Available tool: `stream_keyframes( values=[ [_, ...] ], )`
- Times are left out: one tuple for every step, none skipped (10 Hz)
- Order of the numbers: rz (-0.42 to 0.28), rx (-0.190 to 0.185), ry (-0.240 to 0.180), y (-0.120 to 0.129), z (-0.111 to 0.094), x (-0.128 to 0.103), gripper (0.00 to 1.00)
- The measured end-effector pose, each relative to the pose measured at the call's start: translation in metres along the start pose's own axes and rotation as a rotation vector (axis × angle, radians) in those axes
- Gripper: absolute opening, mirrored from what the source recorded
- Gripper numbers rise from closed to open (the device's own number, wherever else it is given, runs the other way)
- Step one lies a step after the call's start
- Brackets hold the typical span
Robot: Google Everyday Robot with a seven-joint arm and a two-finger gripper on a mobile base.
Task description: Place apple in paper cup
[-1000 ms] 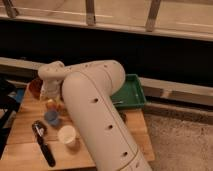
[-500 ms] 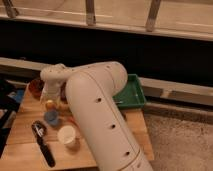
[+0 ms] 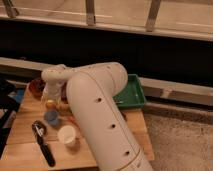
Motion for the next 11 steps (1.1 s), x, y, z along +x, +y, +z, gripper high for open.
stream_keyframes(
  values=[
    [0.007, -0.001, -0.009, -0.003, -0.002, -0.004, 0.65],
    [0.018, -0.016, -0.023, -0.006, -0.003, -0.008, 0.65],
    [0.027, -0.035, -0.032, -0.008, -0.004, -0.01, 0.65],
    [0.046, -0.076, -0.038, -0.011, -0.003, -0.011, 0.65],
    [0.064, -0.124, -0.039, -0.013, 0.0, -0.011, 0.65],
    [0.064, -0.136, -0.039, -0.011, 0.001, -0.01, 0.65],
    [0.06, -0.138, -0.033, -0.008, 0.003, -0.008, 0.65],
    [0.055, -0.139, -0.026, -0.003, 0.006, -0.006, 0.65],
    [0.053, -0.137, -0.023, -0.002, 0.008, -0.006, 0.65],
    [0.051, -0.135, -0.022, -0.002, 0.007, -0.007, 0.65],
    [0.047, -0.132, -0.02, 0.0, 0.008, -0.006, 0.65]
  ],
)
